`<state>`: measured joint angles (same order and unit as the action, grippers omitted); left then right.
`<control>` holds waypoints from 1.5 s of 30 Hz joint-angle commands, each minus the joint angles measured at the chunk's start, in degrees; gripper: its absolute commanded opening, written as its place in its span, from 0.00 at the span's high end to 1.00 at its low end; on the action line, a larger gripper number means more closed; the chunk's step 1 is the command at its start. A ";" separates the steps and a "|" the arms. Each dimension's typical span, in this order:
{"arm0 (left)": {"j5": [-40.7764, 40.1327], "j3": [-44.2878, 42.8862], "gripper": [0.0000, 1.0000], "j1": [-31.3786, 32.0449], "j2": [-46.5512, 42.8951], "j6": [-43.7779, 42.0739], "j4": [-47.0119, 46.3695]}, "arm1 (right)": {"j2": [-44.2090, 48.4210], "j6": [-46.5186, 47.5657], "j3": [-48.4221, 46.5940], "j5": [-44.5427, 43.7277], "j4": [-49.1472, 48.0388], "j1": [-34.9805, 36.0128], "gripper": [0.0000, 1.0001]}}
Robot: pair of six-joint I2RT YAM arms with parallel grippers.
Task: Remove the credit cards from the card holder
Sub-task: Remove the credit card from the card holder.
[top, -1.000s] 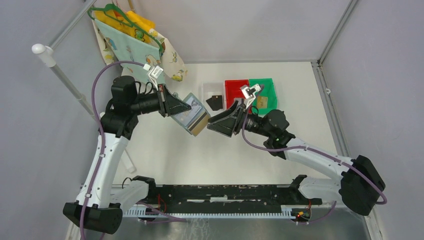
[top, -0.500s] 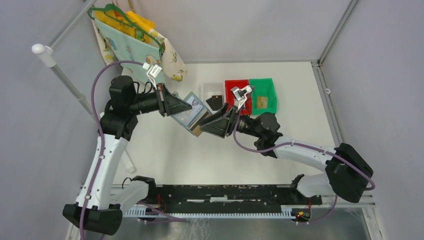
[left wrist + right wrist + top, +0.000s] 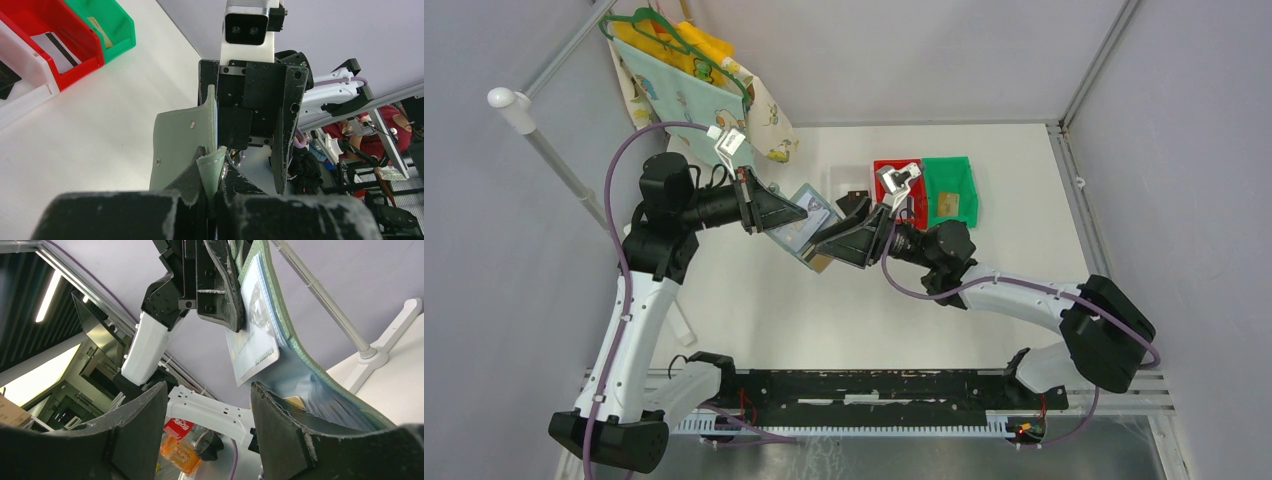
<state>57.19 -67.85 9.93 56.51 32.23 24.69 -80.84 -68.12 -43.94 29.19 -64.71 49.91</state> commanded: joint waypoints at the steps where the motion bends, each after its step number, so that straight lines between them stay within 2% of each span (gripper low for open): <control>1: 2.73 -0.61 0.98 -0.18 -1.59 3.89 -5.17 | -1.07 -0.70 -3.16 -0.59 -3.94 0.54 0.33; 8: 3.49 -0.62 0.98 -0.16 -1.82 4.39 -5.39 | -4.03 -5.38 -3.37 -1.77 -12.78 0.88 0.43; 17: 2.51 0.22 0.98 -0.18 -1.82 3.10 -3.83 | -5.25 -8.10 -4.51 -3.85 -19.78 1.07 0.49; 24: 2.35 1.02 0.91 -0.17 -2.15 4.09 -3.69 | -7.64 -9.61 -4.84 -8.11 -22.99 1.56 0.54; 29: 3.39 1.65 0.83 -0.17 -2.25 4.85 -4.05 | -9.23 -10.08 -5.91 -10.69 -24.67 2.12 0.66; 33: 4.60 1.59 0.82 -0.17 -2.39 6.20 -4.87 | -9.23 -9.81 -5.66 -10.78 -24.94 2.16 0.82; 38: 6.32 1.83 0.72 -0.16 -2.43 8.60 -6.89 | -8.60 -9.45 -4.28 -10.91 -24.44 2.13 0.98; 45: 10.14 1.72 0.71 -0.18 -2.33 11.94 -10.83 | -6.98 -7.74 -1.82 -10.54 -21.96 2.15 1.00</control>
<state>62.41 -65.60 9.50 54.94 39.68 18.98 -90.80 -76.53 -45.98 19.18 -82.26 51.77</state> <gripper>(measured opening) 0.292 0.007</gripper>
